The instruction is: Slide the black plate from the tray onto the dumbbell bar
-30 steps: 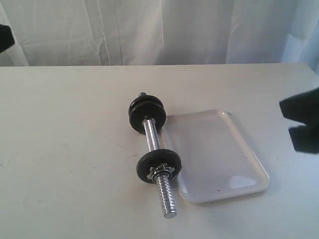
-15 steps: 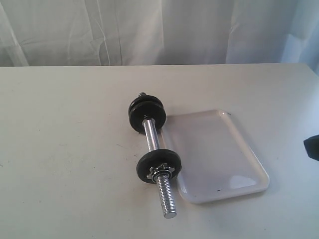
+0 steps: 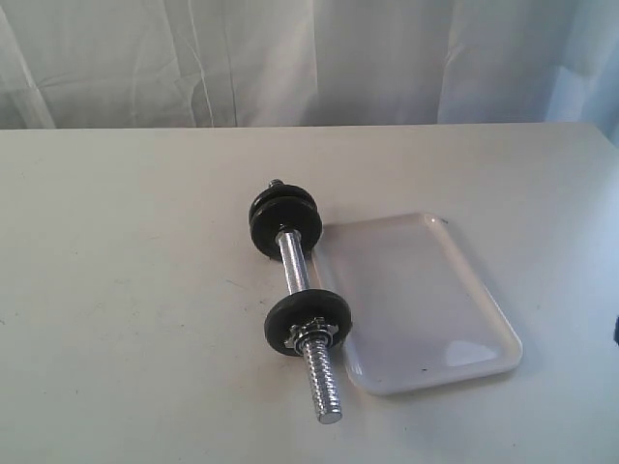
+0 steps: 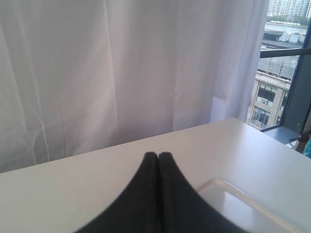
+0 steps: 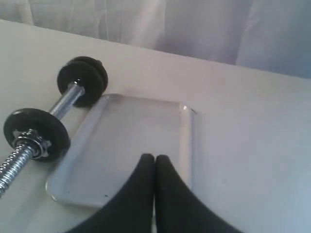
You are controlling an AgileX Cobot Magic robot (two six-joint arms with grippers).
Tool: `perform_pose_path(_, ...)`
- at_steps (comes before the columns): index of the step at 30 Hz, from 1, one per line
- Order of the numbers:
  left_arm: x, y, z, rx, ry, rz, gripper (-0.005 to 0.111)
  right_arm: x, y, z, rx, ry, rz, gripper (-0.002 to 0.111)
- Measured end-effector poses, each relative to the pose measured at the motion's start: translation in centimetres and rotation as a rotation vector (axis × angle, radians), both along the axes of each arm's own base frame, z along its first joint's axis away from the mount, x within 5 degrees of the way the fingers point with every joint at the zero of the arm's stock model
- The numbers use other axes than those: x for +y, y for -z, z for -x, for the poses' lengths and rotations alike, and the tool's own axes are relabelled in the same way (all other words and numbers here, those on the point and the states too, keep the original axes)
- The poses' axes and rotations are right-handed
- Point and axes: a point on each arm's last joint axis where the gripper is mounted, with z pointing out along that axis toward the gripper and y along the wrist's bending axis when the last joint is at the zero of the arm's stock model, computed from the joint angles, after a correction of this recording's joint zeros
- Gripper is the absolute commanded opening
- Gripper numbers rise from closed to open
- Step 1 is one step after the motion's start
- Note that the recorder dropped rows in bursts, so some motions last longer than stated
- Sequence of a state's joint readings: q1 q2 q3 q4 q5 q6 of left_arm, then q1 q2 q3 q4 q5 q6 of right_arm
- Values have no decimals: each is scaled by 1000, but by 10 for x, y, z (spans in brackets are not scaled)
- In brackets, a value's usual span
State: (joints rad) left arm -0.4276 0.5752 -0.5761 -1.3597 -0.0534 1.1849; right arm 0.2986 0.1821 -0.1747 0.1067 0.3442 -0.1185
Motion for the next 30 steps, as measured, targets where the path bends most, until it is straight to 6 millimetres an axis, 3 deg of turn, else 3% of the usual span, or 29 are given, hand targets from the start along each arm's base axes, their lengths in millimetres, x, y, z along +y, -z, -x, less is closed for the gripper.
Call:
perform_pose_path(6, 0, 0, 0, 0, 0, 0, 0, -10, 20, 12, -8, 132, -39, 0)
perform_pose_path(16, 0, 0, 0, -1, 0, -2, 0, -14, 48, 10, 36, 197, -12, 0)
perform_pose_path(30, 0, 0, 0, -1, -2, -2, 0, -15, 48, 9, 15, 203, 7, 0)
